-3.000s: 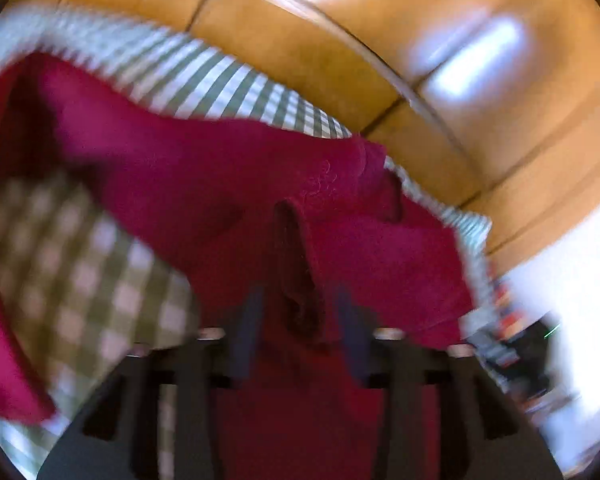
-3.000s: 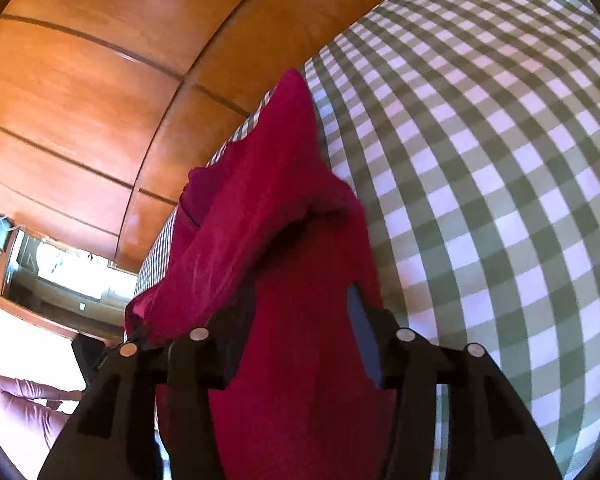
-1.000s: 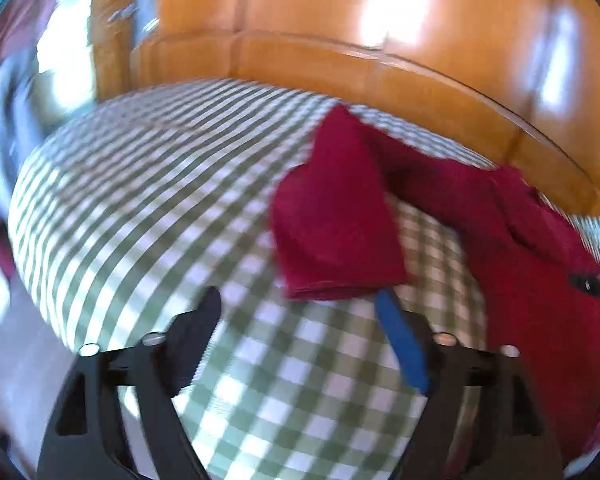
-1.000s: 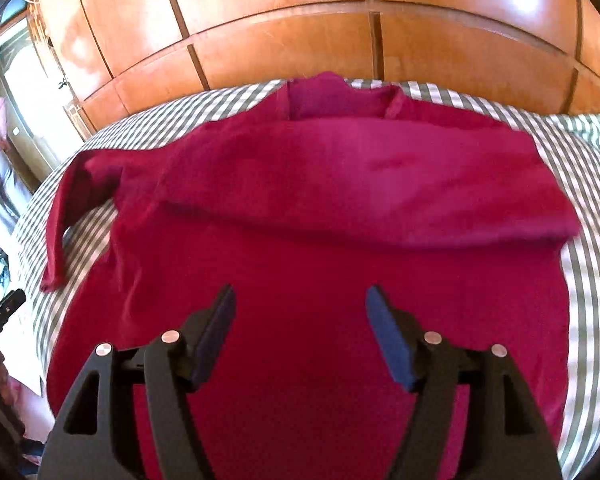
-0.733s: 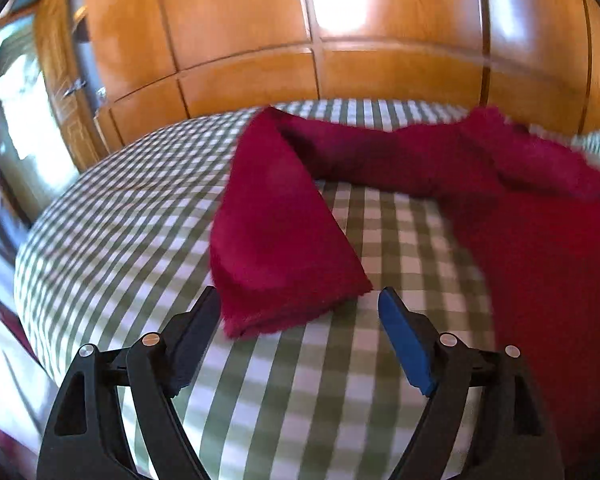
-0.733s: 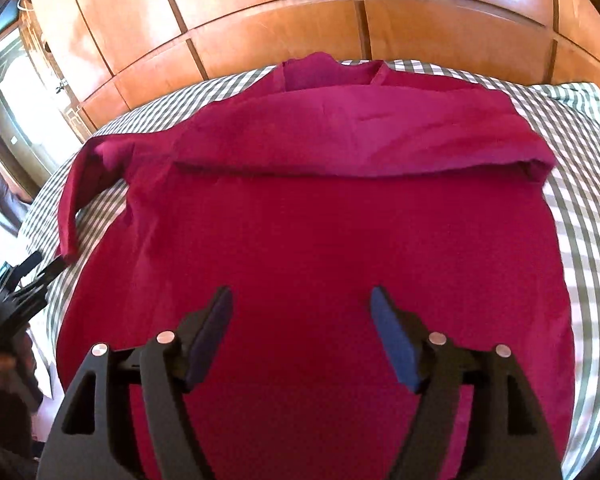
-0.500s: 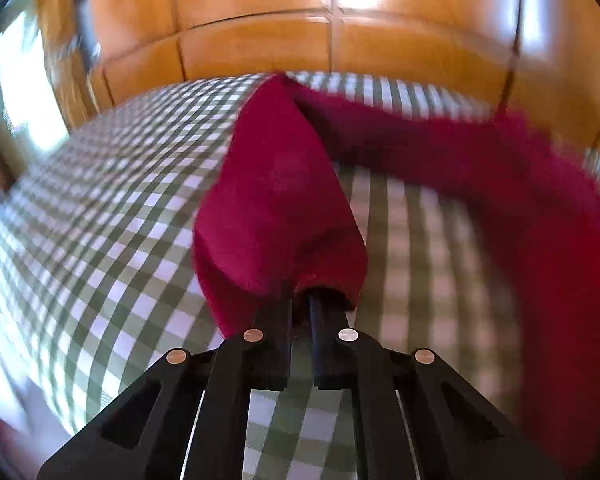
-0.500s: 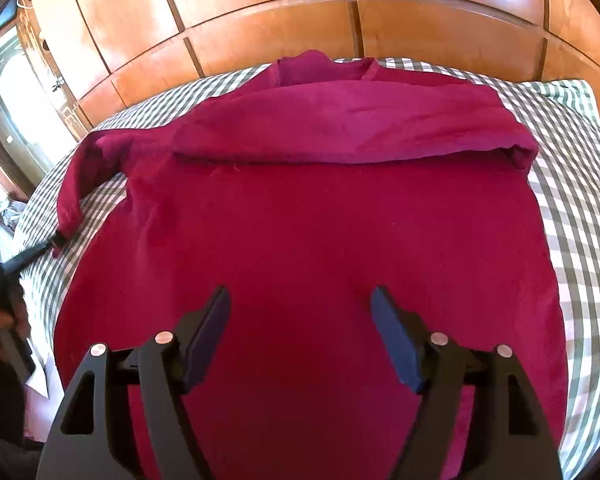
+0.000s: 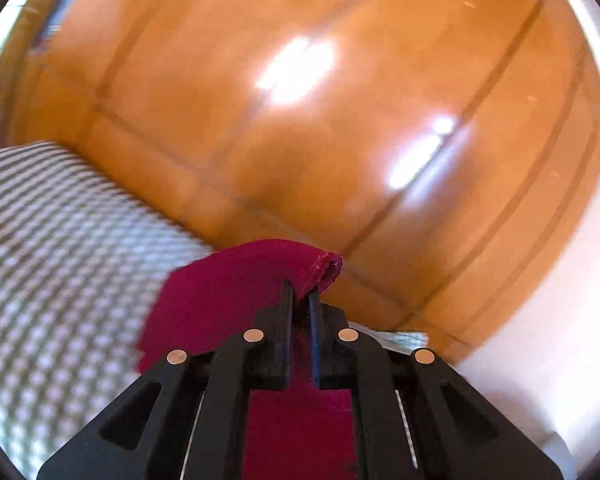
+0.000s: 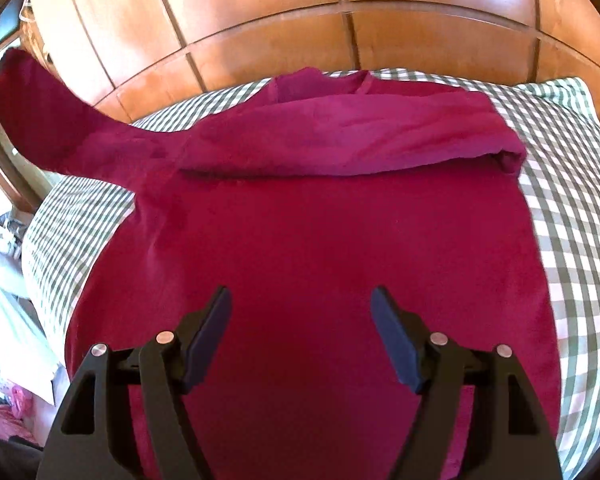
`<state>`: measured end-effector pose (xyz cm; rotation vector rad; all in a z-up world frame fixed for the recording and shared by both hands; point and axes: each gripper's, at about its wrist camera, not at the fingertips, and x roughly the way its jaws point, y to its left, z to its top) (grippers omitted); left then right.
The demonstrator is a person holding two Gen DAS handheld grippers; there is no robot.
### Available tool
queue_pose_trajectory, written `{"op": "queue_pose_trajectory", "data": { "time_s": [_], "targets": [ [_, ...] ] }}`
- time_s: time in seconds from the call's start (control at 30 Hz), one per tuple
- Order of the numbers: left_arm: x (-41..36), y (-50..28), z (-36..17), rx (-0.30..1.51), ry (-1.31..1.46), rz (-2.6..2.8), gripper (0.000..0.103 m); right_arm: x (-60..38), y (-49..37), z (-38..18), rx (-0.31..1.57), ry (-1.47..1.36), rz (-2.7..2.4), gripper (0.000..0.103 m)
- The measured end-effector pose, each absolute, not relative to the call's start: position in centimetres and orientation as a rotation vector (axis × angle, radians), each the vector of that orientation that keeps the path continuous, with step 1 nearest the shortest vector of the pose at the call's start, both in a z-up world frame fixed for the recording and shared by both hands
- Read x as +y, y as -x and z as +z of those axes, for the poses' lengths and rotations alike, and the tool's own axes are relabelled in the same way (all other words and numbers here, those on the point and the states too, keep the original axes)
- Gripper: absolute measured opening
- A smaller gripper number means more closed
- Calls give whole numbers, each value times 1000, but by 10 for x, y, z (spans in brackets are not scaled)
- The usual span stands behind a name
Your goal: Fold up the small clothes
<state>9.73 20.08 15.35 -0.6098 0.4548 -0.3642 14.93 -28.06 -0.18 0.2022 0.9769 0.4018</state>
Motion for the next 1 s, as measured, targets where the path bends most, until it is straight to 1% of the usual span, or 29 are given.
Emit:
{"op": "queue_pose_trajectory", "data": {
  "time_s": [0.1,0.17,0.27,0.3,0.33,0.37,0.4,0.43,0.47,0.5,0.57,0.7,0.8,0.93,0.97,1.0],
  "targets": [
    [146,-118,161,470,596,-499,6,-295,-152,-1,970,-226,374,72],
    [108,-133,154,509,580,-554,6,-308,-156,-2,972,-256,348,72],
    [42,-160,127,603,533,-612,6,-324,-160,-5,982,-290,311,72],
    [18,-170,109,649,507,-623,6,-329,-162,-7,990,-305,300,72],
    [4,-176,96,691,492,-631,8,-336,-163,-10,1001,-325,288,72],
    [-12,-182,77,765,474,-640,19,-341,-165,-12,1006,-339,281,72],
    [-19,-185,61,811,478,-648,27,-344,-165,-13,1010,-348,278,72],
    [-22,-183,47,837,485,-639,41,-348,-167,-15,1017,-359,277,72],
    [-21,-179,35,844,479,-620,49,-350,-168,-16,1020,-368,281,72],
    [-19,-176,27,844,468,-610,51,-352,-169,-17,1017,-372,285,72],
    [-5,-165,9,863,433,-573,52,-352,-173,-18,1018,-397,296,72],
    [33,-143,-24,901,396,-466,52,-346,-190,-17,1022,-491,363,66],
    [50,-129,-45,918,393,-399,52,-333,-209,-23,1063,-566,429,66],
    [70,-120,-66,951,443,-349,52,-293,-236,-26,1082,-475,446,66],
    [72,-121,-66,943,455,-351,52,-284,-241,-25,1080,-429,431,60],
    [71,-120,-66,936,465,-352,52,-277,-245,-23,1078,-379,417,44]
  ]
}}
